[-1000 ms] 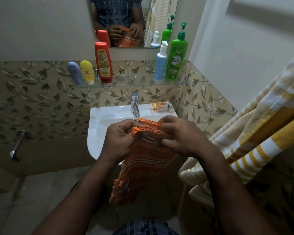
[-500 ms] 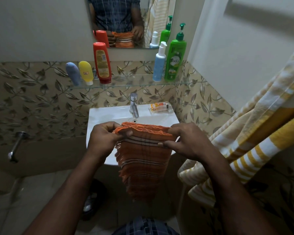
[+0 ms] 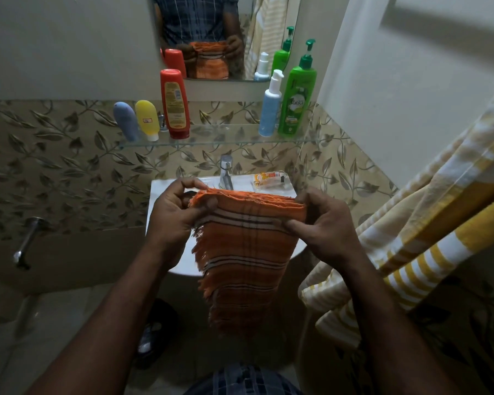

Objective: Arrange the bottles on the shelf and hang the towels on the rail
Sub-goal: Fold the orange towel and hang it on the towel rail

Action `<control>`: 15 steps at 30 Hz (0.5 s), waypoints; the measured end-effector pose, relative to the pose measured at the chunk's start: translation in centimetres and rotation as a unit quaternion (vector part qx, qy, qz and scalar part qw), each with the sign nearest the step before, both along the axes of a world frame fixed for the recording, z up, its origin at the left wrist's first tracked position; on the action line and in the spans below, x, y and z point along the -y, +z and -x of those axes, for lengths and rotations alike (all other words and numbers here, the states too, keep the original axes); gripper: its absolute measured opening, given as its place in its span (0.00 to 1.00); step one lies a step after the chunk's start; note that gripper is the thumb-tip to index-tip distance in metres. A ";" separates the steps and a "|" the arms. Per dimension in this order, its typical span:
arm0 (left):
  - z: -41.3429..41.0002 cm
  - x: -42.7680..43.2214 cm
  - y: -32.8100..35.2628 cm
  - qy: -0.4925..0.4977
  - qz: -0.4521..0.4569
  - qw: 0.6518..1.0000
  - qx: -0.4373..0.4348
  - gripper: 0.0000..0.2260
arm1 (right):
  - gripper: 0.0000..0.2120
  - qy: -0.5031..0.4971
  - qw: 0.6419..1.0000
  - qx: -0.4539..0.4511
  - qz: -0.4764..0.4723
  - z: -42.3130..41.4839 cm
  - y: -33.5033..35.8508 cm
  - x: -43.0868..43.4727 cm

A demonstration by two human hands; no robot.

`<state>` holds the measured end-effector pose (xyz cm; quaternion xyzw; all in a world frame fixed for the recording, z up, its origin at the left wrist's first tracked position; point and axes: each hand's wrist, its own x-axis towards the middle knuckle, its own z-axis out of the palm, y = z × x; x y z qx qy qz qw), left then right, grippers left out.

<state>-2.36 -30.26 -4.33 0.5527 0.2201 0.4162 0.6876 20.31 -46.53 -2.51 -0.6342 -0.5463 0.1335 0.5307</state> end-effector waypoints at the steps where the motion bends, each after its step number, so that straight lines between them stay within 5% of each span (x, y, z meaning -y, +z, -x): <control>1: 0.1 -0.2 0.2 -0.018 0.006 1.000 0.009 0.32 | 0.12 0.006 1.000 -0.026 -0.009 0.1 0.3 0.0; 3: 0.5 -0.4 0.2 -0.085 0.012 0.996 -0.022 0.38 | 0.15 0.009 0.997 -0.064 -0.037 0.0 1.2 -0.2; 6: 0.4 0.1 -1.7 -0.125 -0.022 0.983 -0.130 0.18 | 0.14 0.006 0.994 -0.091 -0.056 0.2 2.5 -0.4; 10: 0.1 1.1 -2.8 -0.069 0.073 0.992 -0.078 0.27 | 0.18 -0.004 0.987 -0.137 -0.085 0.6 3.6 -0.6; 12: -0.2 1.2 -2.1 -0.061 0.095 0.993 -0.047 0.23 | 0.29 0.038 0.961 -0.249 -0.110 -0.1 3.2 -0.9; 14: -0.8 1.4 -0.8 -0.051 0.115 0.991 -0.033 0.16 | 0.43 0.133 0.931 -0.335 -0.055 -0.5 1.6 -0.9; 15: -1.1 1.5 -0.3 -0.046 0.117 0.991 -0.036 0.14 | 0.43 0.171 0.921 -0.350 -0.007 -0.1 0.3 -0.7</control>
